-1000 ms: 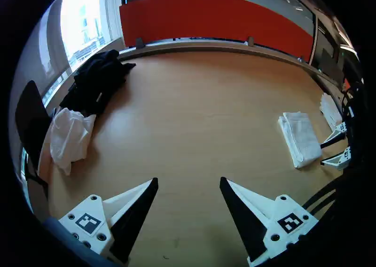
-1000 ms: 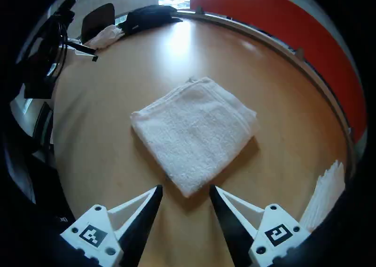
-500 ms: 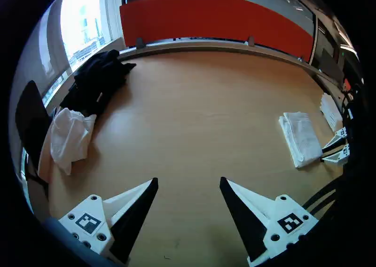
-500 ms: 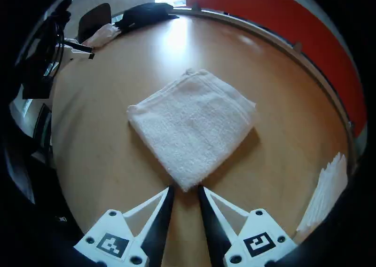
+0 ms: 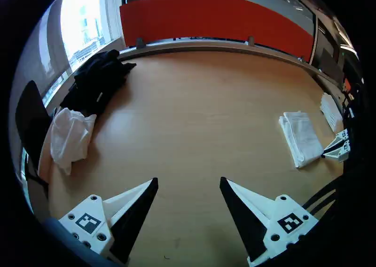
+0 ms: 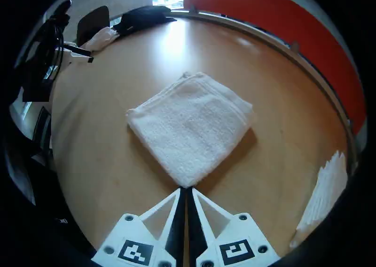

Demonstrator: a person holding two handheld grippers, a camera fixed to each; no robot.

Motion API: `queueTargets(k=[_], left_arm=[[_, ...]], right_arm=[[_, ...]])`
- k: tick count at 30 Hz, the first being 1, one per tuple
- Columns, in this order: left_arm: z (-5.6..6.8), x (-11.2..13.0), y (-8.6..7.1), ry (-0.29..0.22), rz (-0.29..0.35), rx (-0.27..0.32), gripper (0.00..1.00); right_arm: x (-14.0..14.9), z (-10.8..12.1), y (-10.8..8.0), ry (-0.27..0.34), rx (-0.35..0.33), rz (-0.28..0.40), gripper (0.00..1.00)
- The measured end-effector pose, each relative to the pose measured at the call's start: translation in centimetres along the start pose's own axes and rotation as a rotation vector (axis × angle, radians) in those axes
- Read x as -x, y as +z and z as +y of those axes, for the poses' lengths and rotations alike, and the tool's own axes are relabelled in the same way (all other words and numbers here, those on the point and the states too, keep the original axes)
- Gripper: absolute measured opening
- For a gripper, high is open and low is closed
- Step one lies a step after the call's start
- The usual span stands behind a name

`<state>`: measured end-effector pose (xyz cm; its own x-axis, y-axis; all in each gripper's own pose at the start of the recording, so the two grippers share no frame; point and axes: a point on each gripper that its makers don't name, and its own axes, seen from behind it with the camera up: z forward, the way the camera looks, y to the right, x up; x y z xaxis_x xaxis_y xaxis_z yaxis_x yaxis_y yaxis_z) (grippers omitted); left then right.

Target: Fold towel

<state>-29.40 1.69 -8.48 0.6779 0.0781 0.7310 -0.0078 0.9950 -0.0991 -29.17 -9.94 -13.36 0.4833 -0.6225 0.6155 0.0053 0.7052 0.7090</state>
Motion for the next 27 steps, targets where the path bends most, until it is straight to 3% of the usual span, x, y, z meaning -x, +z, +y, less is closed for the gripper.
queueTargets(k=[11, 27], left_arm=[[0.0, -0.3, -0.1, -0.003, 0.008, 0.0, 0.97], [0.2, -1.1, -0.3, -0.005, 0.027, 0.004, 0.97]], right_arm=[[-4.4, 1.0, -1.6, -0.026, 0.045, 0.103, 0.05], [-15.1, 2.5, -7.3, -0.089, 0.111, 0.327, 0.06]])
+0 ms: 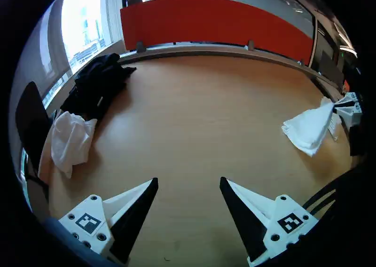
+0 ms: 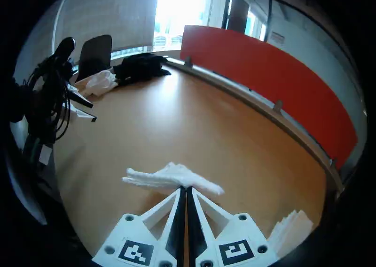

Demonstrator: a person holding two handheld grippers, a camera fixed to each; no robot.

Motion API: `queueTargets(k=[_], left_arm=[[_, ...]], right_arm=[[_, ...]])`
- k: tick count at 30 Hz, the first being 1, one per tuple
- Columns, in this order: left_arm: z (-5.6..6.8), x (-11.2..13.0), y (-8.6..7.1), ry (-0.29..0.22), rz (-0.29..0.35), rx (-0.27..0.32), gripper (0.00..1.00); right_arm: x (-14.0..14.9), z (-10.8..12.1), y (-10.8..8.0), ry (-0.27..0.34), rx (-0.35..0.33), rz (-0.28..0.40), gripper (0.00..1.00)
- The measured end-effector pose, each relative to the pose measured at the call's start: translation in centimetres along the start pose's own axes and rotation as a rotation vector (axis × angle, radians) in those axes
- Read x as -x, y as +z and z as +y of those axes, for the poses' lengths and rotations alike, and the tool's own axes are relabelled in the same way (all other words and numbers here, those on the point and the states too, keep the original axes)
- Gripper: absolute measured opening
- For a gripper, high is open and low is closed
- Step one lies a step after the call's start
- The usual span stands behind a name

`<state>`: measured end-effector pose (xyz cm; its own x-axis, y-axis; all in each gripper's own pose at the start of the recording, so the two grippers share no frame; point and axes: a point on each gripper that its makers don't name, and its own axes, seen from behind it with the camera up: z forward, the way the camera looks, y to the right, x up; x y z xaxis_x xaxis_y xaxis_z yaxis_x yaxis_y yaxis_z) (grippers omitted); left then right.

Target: Fold towel

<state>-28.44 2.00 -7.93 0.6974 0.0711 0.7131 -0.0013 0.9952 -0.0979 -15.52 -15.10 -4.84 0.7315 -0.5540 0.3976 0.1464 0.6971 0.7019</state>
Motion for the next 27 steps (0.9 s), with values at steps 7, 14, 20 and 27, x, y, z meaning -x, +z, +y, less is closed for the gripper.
queueTargets(k=[7, 14, 20, 27], left_arm=[[0.1, -0.3, -0.2, 0.0, 0.009, 0.002, 0.97], [0.2, -0.6, -0.3, -0.001, 0.014, 0.006, 0.97], [0.4, -0.6, -0.4, 0.007, 0.014, 0.01, 0.98], [0.6, -0.7, -0.4, 0.013, 0.014, 0.013, 0.98]], right_arm=[[-3.0, 1.0, -0.9, -0.009, 0.021, 0.053, 0.06], [-4.2, 2.3, -1.6, 0.011, 0.045, 0.073, 0.06], [-4.9, 4.4, -2.7, 0.033, 0.076, 0.086, 0.06], [-5.1, 7.7, -4.2, 0.059, 0.121, 0.087, 0.06]])
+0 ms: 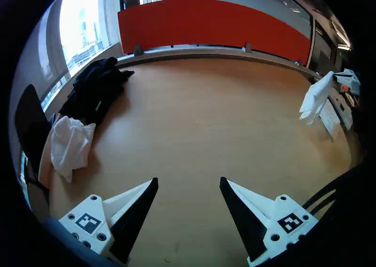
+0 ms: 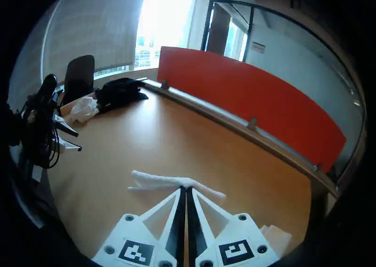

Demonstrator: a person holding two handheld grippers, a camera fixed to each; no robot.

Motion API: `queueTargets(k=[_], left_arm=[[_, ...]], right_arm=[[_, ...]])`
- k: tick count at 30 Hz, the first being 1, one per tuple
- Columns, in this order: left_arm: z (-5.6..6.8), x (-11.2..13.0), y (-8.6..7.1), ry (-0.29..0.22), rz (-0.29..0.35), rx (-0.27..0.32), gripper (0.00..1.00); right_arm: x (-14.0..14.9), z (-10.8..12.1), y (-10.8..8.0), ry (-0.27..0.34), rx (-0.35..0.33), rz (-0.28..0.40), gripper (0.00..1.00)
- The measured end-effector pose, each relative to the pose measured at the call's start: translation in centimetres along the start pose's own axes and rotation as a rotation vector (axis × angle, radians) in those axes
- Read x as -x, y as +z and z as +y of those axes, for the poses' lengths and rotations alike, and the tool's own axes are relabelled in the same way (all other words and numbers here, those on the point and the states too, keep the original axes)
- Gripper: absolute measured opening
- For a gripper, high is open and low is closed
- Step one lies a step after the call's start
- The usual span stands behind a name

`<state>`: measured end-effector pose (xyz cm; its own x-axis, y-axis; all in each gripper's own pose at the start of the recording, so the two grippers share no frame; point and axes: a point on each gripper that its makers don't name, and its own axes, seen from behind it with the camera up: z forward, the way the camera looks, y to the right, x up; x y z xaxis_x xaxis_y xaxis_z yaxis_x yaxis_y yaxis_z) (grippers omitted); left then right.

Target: Fold towel

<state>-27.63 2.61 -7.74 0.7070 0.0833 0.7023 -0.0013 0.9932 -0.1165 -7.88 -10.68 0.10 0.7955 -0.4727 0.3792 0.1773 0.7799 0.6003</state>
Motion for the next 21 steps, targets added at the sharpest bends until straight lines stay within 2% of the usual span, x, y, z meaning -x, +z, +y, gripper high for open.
queueTargets(k=[21], left_arm=[[0.1, -0.5, 0.0, 0.009, 0.003, -0.004, 0.98]], right_arm=[[0.3, 11.5, -2.4, 0.047, 0.146, -0.014, 0.06]])
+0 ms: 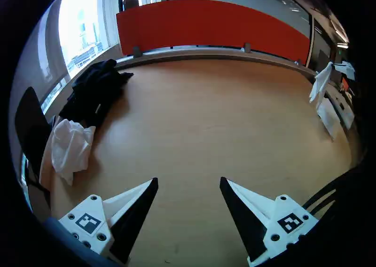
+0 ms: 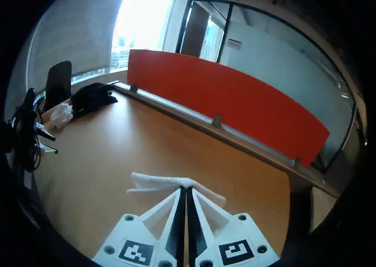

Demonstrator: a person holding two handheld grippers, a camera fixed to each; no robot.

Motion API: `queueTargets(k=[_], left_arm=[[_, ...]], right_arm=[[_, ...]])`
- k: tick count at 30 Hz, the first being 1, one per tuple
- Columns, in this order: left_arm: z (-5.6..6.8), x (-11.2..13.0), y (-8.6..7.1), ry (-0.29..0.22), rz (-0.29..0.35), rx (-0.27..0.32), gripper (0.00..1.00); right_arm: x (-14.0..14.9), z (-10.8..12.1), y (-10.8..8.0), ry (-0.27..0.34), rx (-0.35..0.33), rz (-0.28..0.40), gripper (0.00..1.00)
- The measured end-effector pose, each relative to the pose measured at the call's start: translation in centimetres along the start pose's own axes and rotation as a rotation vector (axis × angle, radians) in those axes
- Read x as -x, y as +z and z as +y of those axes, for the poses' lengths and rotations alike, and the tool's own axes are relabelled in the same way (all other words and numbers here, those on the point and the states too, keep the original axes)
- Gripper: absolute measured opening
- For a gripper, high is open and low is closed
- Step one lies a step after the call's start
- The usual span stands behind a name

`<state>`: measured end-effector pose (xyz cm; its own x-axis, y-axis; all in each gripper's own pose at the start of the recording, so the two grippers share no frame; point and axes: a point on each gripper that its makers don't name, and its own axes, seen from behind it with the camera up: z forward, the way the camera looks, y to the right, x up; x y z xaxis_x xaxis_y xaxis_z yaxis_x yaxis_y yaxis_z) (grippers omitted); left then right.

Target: Fold towel

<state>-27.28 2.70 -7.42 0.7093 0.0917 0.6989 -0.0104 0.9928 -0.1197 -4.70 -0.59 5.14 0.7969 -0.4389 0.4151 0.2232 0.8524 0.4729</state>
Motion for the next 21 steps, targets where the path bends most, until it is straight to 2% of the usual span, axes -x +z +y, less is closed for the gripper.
queueTargets(k=[21], left_arm=[[0.1, -0.3, 0.3, 0.004, -0.006, -0.009, 0.97]], right_arm=[[0.6, 9.4, 0.3, -0.001, 0.105, -0.056, 0.06]])
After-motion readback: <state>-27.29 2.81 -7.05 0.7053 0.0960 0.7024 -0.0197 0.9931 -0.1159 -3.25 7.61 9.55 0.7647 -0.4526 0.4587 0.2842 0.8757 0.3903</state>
